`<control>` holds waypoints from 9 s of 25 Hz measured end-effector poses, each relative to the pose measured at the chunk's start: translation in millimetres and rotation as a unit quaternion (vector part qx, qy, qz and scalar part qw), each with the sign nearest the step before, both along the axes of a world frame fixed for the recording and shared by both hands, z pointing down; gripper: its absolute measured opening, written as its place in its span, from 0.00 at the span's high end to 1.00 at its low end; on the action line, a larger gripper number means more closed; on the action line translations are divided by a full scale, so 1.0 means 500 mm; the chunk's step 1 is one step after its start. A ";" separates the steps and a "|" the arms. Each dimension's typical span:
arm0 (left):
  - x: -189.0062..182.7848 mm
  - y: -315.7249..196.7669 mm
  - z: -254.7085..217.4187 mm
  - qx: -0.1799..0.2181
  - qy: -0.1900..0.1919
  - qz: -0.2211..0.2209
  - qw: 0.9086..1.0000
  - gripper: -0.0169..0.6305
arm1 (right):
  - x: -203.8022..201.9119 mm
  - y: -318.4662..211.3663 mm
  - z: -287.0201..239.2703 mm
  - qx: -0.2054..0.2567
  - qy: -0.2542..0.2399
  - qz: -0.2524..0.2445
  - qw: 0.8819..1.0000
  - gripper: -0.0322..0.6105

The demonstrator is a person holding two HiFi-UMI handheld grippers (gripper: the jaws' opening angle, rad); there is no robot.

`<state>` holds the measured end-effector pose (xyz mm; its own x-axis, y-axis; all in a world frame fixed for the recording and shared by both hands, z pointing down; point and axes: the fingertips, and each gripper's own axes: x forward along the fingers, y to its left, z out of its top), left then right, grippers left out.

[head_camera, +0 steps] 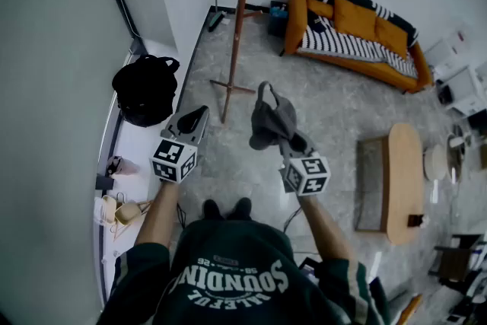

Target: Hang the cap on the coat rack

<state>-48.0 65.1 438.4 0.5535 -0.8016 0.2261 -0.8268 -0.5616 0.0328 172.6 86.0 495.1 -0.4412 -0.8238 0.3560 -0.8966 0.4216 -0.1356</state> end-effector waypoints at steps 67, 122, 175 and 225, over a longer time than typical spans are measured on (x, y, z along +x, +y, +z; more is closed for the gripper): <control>-0.063 -0.394 0.092 -0.036 -0.001 0.021 0.999 0.97 | -0.160 -0.402 0.053 -0.038 0.014 -0.030 0.999 0.90; -0.073 -0.616 0.255 -0.116 -0.003 0.069 0.991 0.97 | -0.172 -0.640 0.258 -0.108 0.047 0.027 0.993 0.89; -0.239 -0.560 0.387 -0.195 -0.006 -0.033 0.980 0.97 | -0.246 -0.816 0.620 -0.257 0.096 0.025 0.961 0.73; -0.124 -0.611 0.085 -0.020 -0.002 0.085 0.996 0.97 | -0.244 -0.620 -0.019 0.066 -0.002 -0.011 0.998 0.95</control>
